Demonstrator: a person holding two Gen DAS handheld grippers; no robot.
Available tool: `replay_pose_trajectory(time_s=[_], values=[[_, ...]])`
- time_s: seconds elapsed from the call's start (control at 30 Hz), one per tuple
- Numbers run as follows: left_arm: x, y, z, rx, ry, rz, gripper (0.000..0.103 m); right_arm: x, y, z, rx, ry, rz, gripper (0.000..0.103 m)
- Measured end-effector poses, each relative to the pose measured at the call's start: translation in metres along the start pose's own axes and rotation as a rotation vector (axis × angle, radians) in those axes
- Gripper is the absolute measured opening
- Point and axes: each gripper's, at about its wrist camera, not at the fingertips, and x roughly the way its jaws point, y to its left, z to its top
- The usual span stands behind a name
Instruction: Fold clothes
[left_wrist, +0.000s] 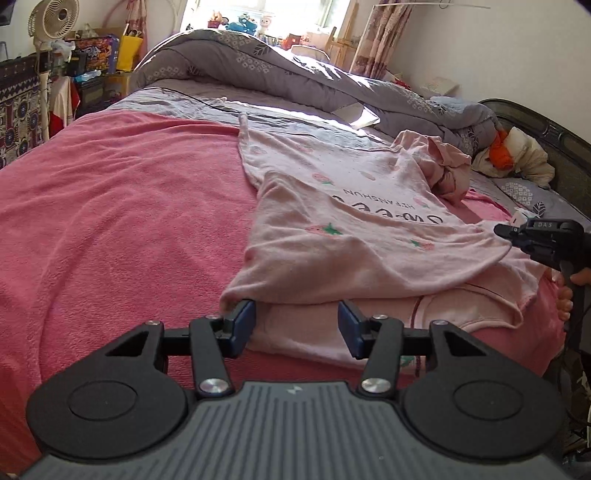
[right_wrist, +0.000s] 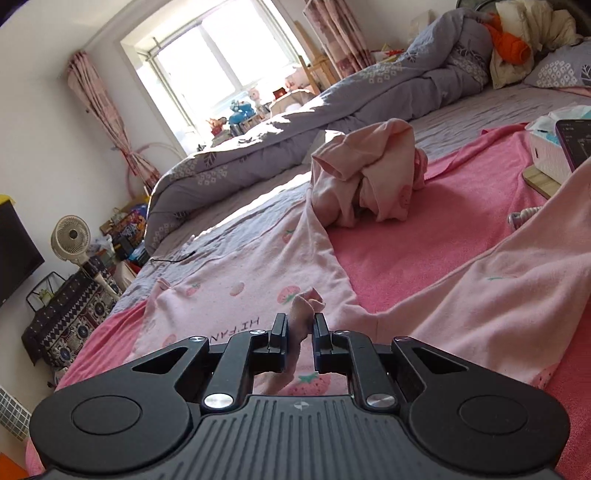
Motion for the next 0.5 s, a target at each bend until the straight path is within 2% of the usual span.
replay_pose_trajectory(time_s=[0.17, 0.2, 0.27, 0.37, 0.43, 0.5], values=[[-0.018, 0.018, -0.001, -0.045, -0.025, 0.179, 0.056, 0.006, -0.003, -0.021, -0.071, 0.038, -0.066, 0.015], [-0.022, 0.019, 0.002, -0.059, -0.036, 0.195, 0.056, 0.004, -0.002, -0.023, -0.082, 0.034, -0.068, 0.015], [-0.029, 0.015, 0.013, -0.058, -0.082, 0.175, 0.056, 0.001, 0.001, -0.023, -0.096, 0.023, -0.067, 0.015], [-0.03, -0.019, 0.032, 0.036, -0.155, 0.074, 0.059, 0.001, 0.005, -0.024, -0.123, 0.015, -0.08, 0.016], [-0.015, -0.046, 0.04, 0.102, -0.182, 0.018, 0.062, 0.005, 0.005, -0.028, -0.14, 0.024, -0.102, 0.017], [0.008, -0.069, 0.042, 0.15, -0.195, 0.017, 0.063, 0.007, 0.005, -0.033, -0.169, 0.021, -0.117, 0.017]])
